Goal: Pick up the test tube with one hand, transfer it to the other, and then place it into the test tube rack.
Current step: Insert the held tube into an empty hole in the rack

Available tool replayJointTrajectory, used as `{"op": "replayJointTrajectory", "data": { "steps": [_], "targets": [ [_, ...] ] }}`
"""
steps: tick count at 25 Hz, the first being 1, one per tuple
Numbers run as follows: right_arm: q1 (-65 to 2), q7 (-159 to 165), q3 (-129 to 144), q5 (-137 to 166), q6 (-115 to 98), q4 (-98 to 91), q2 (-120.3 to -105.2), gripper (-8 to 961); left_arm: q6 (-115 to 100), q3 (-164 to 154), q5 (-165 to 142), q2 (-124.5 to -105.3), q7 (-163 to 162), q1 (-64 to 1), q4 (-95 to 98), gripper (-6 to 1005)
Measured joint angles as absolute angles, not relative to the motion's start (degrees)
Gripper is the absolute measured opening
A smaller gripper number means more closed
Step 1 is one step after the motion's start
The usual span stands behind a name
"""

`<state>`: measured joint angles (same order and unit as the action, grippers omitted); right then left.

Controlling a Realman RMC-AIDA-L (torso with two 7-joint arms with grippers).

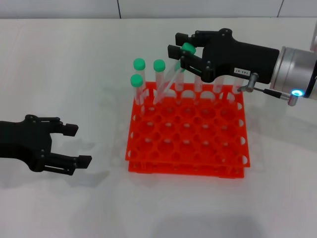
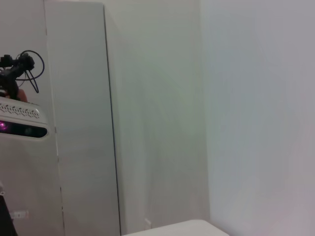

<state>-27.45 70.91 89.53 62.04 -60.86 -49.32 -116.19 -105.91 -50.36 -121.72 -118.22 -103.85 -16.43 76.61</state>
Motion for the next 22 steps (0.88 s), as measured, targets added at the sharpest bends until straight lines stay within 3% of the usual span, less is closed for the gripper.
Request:
{"op": "replayJointTrajectory", "data": {
  "steps": [22],
  "targets": [
    [-28.2, 68.1, 89.7, 62.7, -60.3, -49.9, -115.39, 282, -105.1, -50.4, -121.8, -118.74, -103.9, -16.8, 76.3, 894]
  ]
}}
